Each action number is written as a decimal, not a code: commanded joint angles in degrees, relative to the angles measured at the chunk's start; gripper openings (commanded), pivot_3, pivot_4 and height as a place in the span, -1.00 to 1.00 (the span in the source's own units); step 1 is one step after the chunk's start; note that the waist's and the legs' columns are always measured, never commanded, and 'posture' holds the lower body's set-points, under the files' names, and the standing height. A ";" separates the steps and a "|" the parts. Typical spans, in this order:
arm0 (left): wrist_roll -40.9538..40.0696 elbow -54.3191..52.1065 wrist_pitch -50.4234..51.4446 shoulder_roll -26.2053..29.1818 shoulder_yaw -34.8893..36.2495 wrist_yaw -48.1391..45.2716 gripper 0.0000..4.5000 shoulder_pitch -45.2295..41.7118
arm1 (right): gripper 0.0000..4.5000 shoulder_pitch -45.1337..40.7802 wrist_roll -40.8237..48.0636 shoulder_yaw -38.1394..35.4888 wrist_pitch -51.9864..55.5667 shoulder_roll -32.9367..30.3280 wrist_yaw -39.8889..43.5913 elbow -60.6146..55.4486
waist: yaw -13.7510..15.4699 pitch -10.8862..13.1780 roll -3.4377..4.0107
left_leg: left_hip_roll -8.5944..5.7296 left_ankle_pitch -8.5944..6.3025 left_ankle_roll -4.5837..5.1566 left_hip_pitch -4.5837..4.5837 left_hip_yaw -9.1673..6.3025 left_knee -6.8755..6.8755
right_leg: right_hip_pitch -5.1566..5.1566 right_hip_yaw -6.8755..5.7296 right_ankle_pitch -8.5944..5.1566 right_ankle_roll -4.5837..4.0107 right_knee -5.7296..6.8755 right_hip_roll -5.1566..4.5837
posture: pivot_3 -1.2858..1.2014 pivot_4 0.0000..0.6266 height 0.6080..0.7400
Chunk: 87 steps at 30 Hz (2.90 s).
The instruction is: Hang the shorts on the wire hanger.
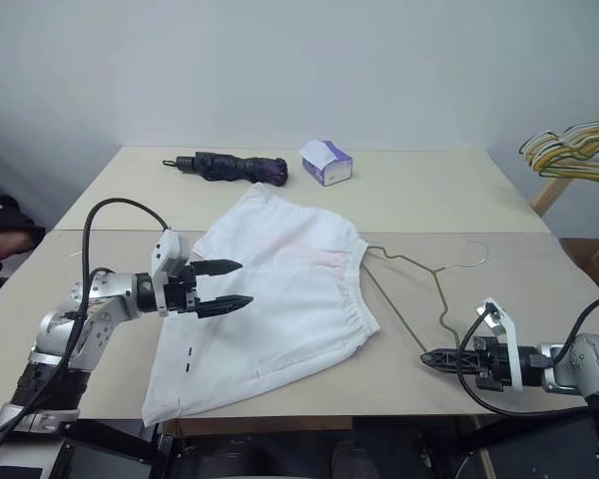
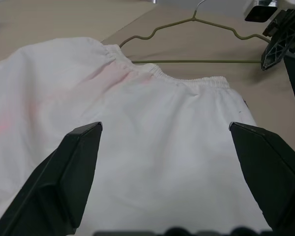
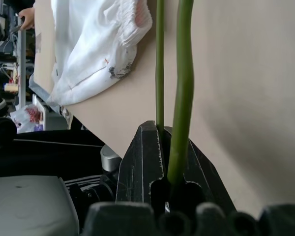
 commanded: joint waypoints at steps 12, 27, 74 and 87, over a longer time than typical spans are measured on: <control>1.17 -0.70 -2.60 -0.54 -0.56 -0.03 0.99 -0.85 | -1.00 -3.74 -7.66 8.89 -9.34 -5.55 12.46 -3.07 | -0.48 -0.03 0.05 | 0.01 0.00 0.00 0.04 0.01 -0.01 | -0.01 0.01 0.00 0.00 0.02 0.02 | -0.01 -1.00 1.00; 2.18 -1.87 -3.39 -1.14 -1.04 1.16 0.99 0.67 | -1.00 -31.34 -22.72 25.15 -10.97 4.35 21.97 26.62 | 0.23 -0.02 0.07 | -0.03 0.00 0.00 -0.06 0.01 0.01 | -0.06 0.00 0.01 -0.02 0.01 -0.02 | 0.01 -1.00 1.00; 4.19 1.50 -7.49 -2.32 -2.12 -0.59 0.99 -1.79 | -1.00 -37.45 -28.77 16.95 -41.71 12.86 15.70 23.32 | 0.56 -0.07 0.40 | 0.00 -0.03 0.02 -0.09 0.02 0.03 | -0.16 0.05 0.06 -0.07 0.06 0.04 | 0.00 -1.00 1.00; -8.96 6.08 -3.42 -1.59 8.72 -4.33 0.99 -20.72 | -1.00 -29.91 -32.29 13.54 -43.44 12.90 6.09 -2.17 | 0.82 -0.07 0.41 | 0.02 -0.05 0.03 -0.17 -0.07 0.14 | -0.17 -0.03 0.05 -0.04 0.10 0.09 | -0.02 -1.00 1.00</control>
